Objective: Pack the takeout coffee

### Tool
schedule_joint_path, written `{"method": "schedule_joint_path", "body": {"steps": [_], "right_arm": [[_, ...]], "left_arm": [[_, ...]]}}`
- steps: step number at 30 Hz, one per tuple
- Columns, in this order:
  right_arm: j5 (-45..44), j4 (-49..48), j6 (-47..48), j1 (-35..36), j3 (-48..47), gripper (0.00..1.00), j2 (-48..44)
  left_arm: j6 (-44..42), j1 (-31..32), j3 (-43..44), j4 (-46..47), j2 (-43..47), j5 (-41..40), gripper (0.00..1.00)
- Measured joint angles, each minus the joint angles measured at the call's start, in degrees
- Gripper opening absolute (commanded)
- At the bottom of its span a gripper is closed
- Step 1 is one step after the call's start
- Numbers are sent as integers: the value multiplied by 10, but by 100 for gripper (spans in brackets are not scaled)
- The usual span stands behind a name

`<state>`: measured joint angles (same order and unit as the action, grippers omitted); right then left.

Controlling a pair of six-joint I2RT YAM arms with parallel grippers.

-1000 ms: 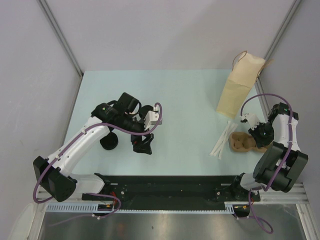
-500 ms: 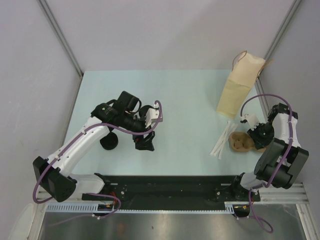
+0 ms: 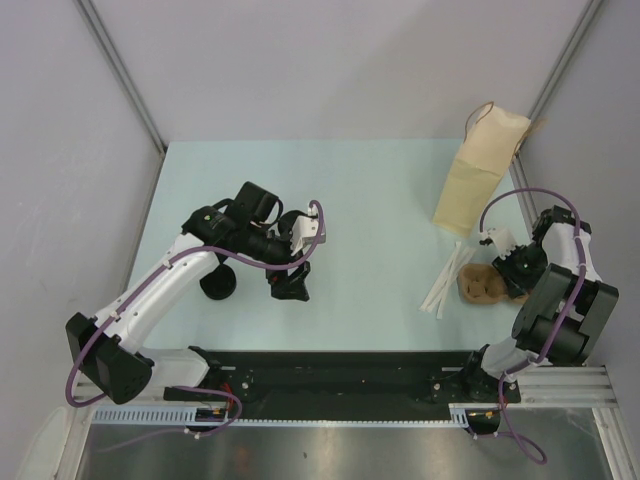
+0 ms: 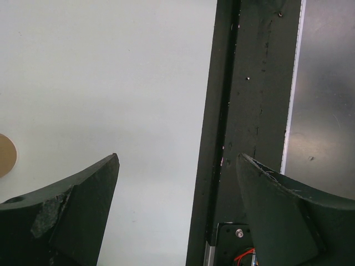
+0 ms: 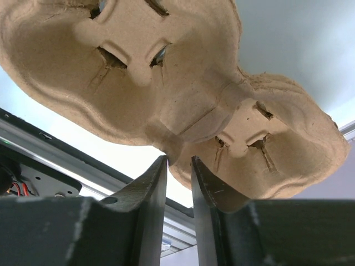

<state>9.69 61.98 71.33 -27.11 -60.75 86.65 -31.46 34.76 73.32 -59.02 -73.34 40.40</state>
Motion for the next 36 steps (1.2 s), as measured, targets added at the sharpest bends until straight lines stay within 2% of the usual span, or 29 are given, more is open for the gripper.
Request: {"method": "schedule_joint_path", "body": {"steps": [6, 9, 12, 20, 25, 36], "right_arm": [[0, 0, -2, 1, 0, 22, 6], [0, 3, -2, 1, 0, 13, 6], [0, 5, -4, 1, 0, 0, 7], [5, 4, -7, -4, 0, 0, 3], [26, 5, -13, -21, 0, 0, -34], [58, 16, -47, -46, 0, 0, -71]], "left_arm": [[0, 0, 0, 0, 0, 0, 92], [0, 0, 0, 1, 0, 0, 92], [0, 0, 0, 2, 0, 0, 92], [0, 0, 0, 3, 0, 0, 91], [1, 0, 0, 18, 0, 0, 90], [32, 2, -6, 108, 0, -2, 87]]}}
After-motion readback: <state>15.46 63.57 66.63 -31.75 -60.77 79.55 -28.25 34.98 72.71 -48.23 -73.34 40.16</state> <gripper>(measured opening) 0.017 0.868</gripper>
